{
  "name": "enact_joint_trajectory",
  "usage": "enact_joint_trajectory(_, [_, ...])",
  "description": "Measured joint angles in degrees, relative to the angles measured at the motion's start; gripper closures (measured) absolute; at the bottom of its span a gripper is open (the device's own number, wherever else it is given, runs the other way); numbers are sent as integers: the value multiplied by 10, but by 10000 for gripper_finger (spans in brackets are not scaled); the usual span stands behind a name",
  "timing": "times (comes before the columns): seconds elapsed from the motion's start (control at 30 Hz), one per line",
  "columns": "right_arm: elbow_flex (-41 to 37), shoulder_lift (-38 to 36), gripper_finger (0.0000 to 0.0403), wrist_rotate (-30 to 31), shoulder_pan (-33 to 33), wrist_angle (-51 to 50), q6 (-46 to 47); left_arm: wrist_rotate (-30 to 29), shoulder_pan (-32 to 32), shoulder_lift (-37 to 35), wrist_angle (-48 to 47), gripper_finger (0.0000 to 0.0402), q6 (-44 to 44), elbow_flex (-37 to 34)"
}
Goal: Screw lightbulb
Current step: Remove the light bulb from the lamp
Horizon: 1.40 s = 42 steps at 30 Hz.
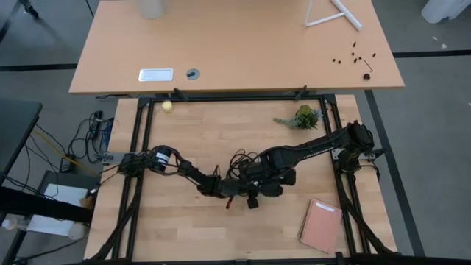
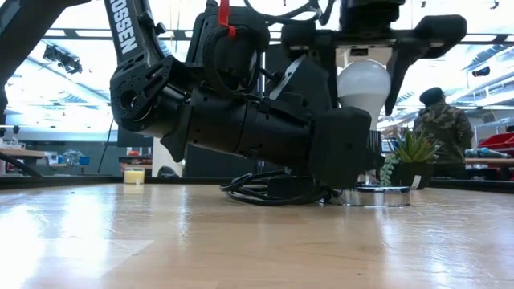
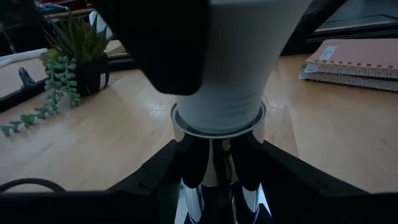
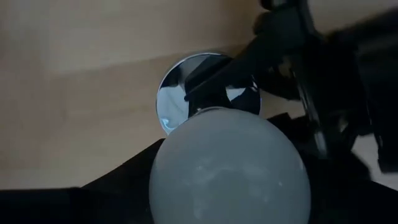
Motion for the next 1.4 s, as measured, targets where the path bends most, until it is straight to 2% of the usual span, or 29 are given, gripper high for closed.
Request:
enact_joint_trajectory(0.1, [0,0,131,14,2,0,-69,0,0,0,3,213,4,0])
enact_joint_trajectory(0.17, [0,0,130,17,2,0,-83,-1,0,0,5,213,4,0])
enact_joint_trajectory(0.4, [0,1,100,18,19,13,23,2,0,1,9,213,14,0])
enact_joint_trajectory(0.7, [0,1,38,-32,18,29,346,5,0,1,7,213,9,1])
enact_joint_trajectory(0.87, [0,1,15,-39,7,26,522,6,0,1,6,213,-8,1])
enact_joint_trajectory(1.17, [0,1,21,-15,-22,8,987,6,-1,1,7,213,-27,0])
enact_joint_trajectory(1.3, [0,1,29,-10,-20,-5,1145,7,-1,1,6,213,-38,0])
enact_joint_trajectory(1.4, [0,1,30,-5,-12,-5,1226,9,-1,1,5,213,-39,0])
